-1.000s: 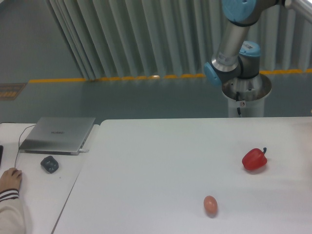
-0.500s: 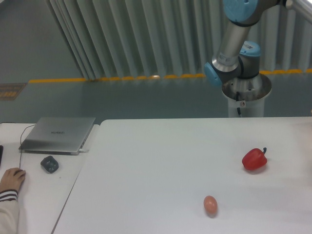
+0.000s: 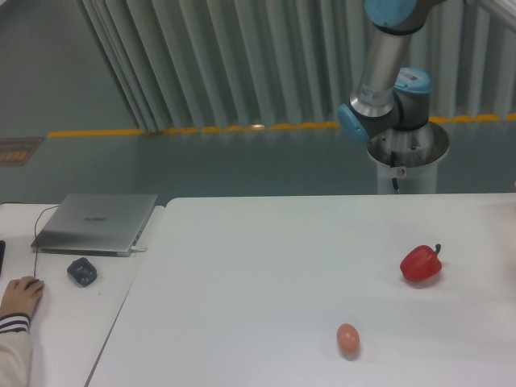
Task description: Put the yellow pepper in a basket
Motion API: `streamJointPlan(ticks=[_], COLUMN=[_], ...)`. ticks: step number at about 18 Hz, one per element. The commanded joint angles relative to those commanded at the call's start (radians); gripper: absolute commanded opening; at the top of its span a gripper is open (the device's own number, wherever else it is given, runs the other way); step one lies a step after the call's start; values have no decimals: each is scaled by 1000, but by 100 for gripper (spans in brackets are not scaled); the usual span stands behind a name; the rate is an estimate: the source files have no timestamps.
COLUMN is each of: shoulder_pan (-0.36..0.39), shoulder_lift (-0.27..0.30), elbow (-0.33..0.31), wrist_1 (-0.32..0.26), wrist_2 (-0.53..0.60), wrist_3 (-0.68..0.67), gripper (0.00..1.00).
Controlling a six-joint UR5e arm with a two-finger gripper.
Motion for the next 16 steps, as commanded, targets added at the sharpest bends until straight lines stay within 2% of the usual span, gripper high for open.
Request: streamJointPlan(ticks=[5,8,16], shoulder_pan=[-15,-44,-51], shoulder_lift=[-18,-20,-25], elbow=[61,58,55], wrist_1=[-109,-115,-109], wrist_2=[11,32,67], wrist_3=[-2,-5,-11], gripper=[100,100,100])
